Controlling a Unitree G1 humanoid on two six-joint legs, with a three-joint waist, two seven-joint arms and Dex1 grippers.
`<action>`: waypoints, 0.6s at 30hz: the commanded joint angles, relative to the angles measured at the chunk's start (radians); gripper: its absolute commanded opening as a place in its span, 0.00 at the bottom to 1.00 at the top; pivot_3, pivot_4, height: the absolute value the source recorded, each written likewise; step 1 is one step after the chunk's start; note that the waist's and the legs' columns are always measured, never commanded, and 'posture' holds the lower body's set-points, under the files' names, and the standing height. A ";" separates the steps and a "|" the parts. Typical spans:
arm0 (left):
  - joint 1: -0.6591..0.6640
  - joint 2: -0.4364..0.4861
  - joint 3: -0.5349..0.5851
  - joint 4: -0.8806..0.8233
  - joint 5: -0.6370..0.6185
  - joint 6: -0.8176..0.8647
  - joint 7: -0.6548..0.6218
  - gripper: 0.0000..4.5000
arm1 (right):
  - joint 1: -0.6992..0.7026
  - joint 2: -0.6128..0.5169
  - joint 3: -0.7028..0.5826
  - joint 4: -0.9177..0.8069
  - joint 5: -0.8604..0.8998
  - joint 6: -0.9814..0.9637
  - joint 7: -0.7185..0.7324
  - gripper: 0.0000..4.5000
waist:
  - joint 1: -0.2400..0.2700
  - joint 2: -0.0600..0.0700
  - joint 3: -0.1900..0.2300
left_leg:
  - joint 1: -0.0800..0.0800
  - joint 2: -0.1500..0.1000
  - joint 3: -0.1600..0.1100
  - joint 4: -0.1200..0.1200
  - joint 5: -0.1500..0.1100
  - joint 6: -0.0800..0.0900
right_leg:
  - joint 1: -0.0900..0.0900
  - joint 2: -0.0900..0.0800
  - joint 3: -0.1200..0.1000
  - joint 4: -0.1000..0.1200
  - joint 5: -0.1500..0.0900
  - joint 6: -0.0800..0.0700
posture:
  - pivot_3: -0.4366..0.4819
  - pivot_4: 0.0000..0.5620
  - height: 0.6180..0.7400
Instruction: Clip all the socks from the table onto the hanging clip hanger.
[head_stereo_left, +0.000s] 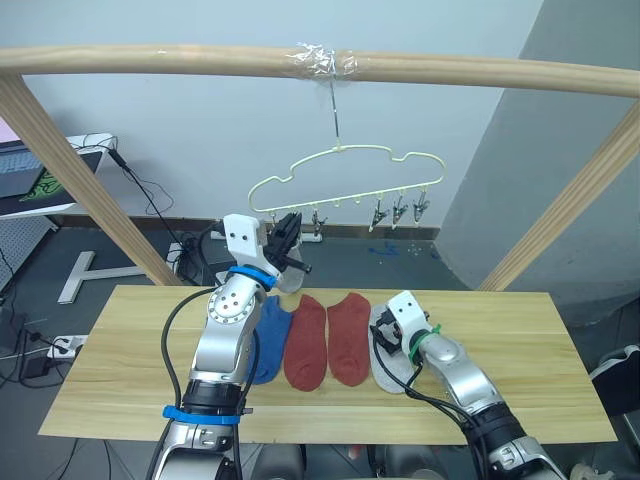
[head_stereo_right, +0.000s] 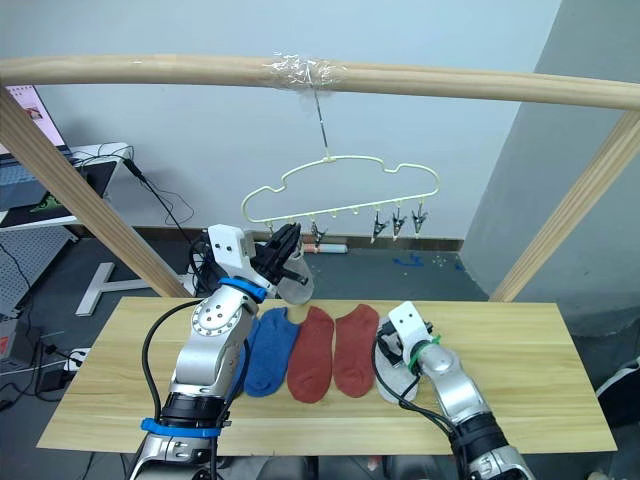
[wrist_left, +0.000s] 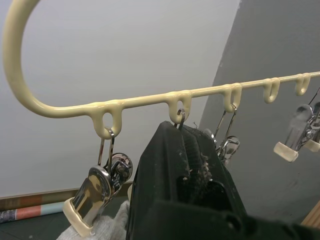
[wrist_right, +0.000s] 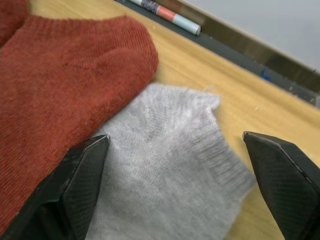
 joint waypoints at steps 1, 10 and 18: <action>-0.006 0.008 0.008 -0.038 -0.010 0.003 -0.003 0.00 | -0.018 0.004 -0.016 0.020 0.005 -0.027 0.002 0.79 | 0.000 0.000 0.000 | 0.000 0.000 0.000 0.000 0.000 0.000 | 0.000 0.000 0.000 0.000 0.000 0.000 | 0.50 0.29 0.75; 0.003 0.053 0.040 -0.084 -0.092 0.086 -0.072 0.00 | 0.012 -0.035 0.003 -0.100 -0.006 -0.044 0.071 0.05 | 0.000 0.000 0.000 | 0.000 0.000 0.000 0.000 0.000 0.000 | 0.000 0.000 0.000 0.000 0.000 0.000 | 0.50 0.29 0.75; -0.022 0.159 0.101 -0.153 -0.296 0.299 -0.220 0.00 | -0.068 -0.206 0.157 -0.398 -0.071 -0.094 0.317 0.01 | -0.004 0.001 0.002 | 0.001 0.000 0.000 0.000 0.000 0.000 | 0.000 0.001 0.000 0.001 0.000 0.000 | 0.49 0.28 0.75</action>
